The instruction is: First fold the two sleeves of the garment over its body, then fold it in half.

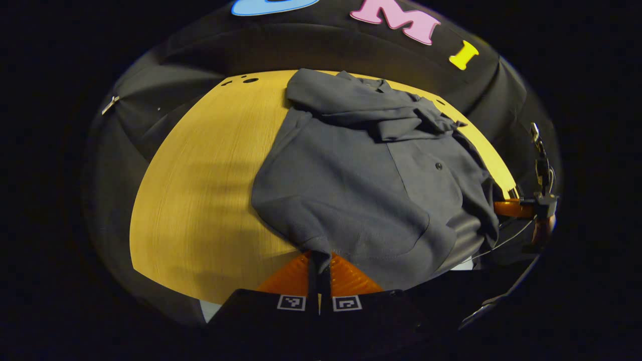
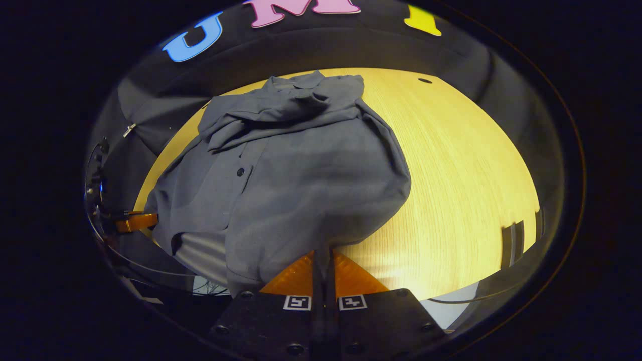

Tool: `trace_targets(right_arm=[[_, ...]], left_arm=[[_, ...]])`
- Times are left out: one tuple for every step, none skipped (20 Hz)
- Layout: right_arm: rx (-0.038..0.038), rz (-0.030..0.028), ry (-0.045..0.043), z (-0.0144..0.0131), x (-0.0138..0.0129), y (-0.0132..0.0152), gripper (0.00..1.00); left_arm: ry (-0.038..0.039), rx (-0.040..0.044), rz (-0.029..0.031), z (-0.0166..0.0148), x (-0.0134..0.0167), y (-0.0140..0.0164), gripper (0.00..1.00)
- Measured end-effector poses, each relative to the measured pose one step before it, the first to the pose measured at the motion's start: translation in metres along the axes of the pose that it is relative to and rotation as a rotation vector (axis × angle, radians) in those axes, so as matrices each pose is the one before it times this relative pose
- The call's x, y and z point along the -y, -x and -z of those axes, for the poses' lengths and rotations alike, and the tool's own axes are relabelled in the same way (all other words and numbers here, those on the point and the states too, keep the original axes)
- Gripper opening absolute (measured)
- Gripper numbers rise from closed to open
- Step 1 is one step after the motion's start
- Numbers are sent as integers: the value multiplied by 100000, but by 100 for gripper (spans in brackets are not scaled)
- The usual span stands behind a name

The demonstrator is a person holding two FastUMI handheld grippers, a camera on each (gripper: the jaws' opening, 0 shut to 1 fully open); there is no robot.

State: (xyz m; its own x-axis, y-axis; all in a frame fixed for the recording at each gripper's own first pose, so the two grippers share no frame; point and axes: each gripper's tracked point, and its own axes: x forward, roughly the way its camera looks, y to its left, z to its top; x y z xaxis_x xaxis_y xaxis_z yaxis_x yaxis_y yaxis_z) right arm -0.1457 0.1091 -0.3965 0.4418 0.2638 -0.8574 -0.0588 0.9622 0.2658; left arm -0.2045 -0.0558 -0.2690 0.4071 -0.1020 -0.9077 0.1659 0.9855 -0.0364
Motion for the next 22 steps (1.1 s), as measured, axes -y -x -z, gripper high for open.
trace_targets(right_arm=[[1797, -12, 93, -517, -99, 454, 5], [2006, -646, -855, -620, -177, 542, 5], [2234, -401, -1171, -775, -119, 581, 5], [2530, -426, -1398, -1083, -66, 615, 5], [2924, -305, -1419, -1241, -88, 621, 5], [3230, -182, -1421, -1343, -78, 472, 5], [3144, -19, -1293, -1497, -17, 412, 5], [3318, 4, -1078, -1624, 40, 374, 5], [3424, -167, -957, -1700, -67, 171, 5], [3231, -415, -914, -1727, -211, 145, 5], [3166, -523, -366, -1696, -248, 30, 5], [3152, -617, -233, -1772, -185, -174, 5], [2908, -403, -57, -1673, -196, -227, 5], [2351, -341, -15, -1425, -153, -170, 5], [2402, -379, -14, -1413, -60, -455, 5], [2189, 52, 203, -1386, 19, -600, 5], [1422, -466, -27, -1162, -99, -777, 5], [1659, -37, 237, -1105, 46, -711, 5], [1777, -67, 325, -1205, -142, -544, 5], [1653, -224, 560, -1210, -9, -655, 5], [1318, -80, 756, -940, -158, -623, 5], [1539, 175, 609, -1051, 5, -827, 5]], left_arm=[[1439, 1517, 486, -650, 115, 518, 6], [1394, 1427, 652, -813, 194, 535, 6], [716, 1965, 478, -1019, 244, 725, 6], [378, 2582, 679, -1257, 284, 601, 6], [428, 2676, 712, -1338, 393, 580, 6], [227, 2652, 744, -1522, 361, 467, 5], [1, 2825, 820, -1577, 354, 399, 5], [-49, 2821, 801, -1553, 487, 357, 5], [44, 2846, 545, -1648, 303, 201, 6], [187, 2691, 557, -1614, 207, 113, 5], [343, 2591, 321, -1622, 189, -157, 6], [296, 2523, 887, -1657, 406, -187, 5], [-161, 2186, 515, -1564, 197, -252, 5], [-739, 2291, -79, -1408, -58, -240, 5], [-879, 1853, -28, -1347, -57, -519, 5], [-548, 1817, 96, -1088, 77, -447, 5], [-136, 1611, 237, -1199, 115, -455, 5], [-325, 1624, 46, -1026, 89, -516, 5], [-515, 1590, -149, -1074, -33, -397, 5], [-587, 1423, -56, -1112, -89, -595, 5], [-486, 1311, -135, -896, 4, -616, 5], [-246, 1065, -67, -950, -64, -582, 5]])
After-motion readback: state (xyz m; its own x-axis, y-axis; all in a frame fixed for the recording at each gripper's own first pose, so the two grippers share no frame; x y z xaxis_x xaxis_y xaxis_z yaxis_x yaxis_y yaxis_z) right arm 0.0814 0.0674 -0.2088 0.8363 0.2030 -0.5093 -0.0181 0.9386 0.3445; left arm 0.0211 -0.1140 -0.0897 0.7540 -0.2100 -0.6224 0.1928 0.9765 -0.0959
